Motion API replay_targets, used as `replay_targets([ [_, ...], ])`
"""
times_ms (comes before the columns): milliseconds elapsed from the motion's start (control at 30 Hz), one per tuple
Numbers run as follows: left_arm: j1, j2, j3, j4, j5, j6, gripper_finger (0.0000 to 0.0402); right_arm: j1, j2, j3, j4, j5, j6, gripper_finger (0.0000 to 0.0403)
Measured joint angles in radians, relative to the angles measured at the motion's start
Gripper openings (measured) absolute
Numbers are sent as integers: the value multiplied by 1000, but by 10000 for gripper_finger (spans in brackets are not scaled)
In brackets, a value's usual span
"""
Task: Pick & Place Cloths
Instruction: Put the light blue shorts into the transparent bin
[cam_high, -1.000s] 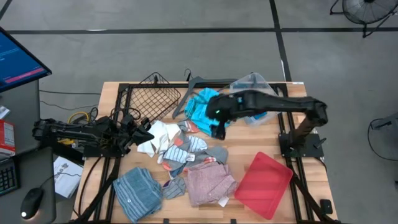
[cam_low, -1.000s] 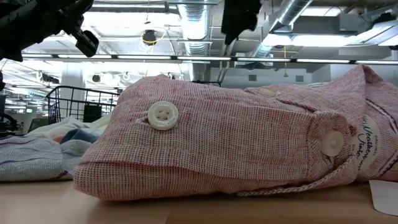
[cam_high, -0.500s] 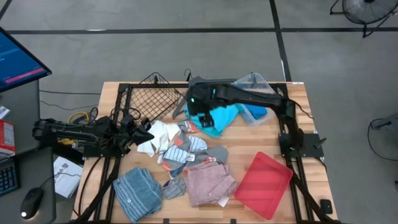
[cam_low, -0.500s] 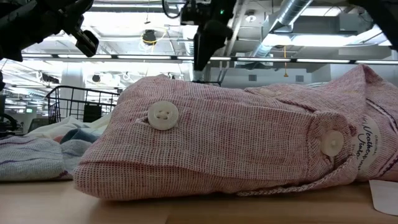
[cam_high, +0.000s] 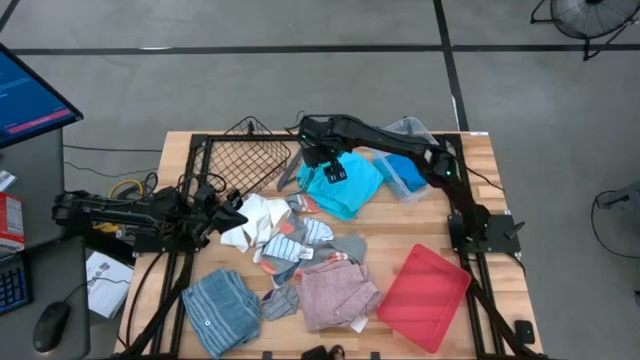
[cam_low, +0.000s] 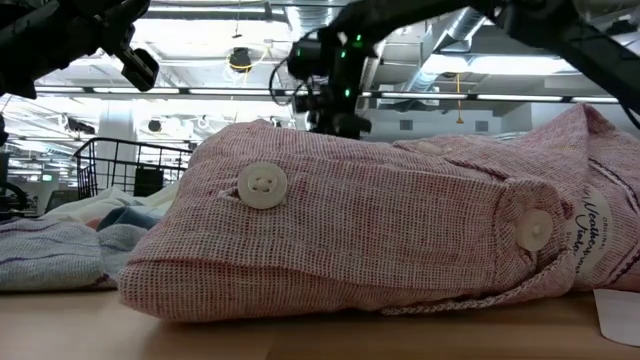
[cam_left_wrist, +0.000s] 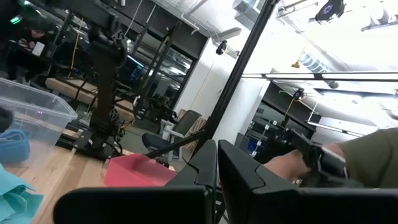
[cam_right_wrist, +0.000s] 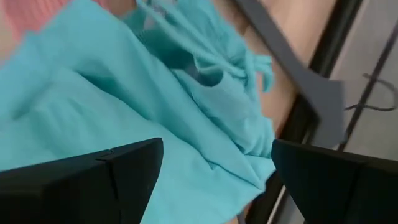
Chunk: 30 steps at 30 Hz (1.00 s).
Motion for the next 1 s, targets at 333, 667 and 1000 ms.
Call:
replay_targets([
  [333, 0, 0, 0, 0, 0, 0, 2, -30, 69, 1, 51, -20, -35, 297],
  [667, 0, 0, 0, 1, -4, 0, 2, -32, 149, -1, 59, -41, -25, 297],
  [1000, 0, 0, 0, 0, -4, 0, 2, -35, 139, -1, 109, -68, 15, 229],
])
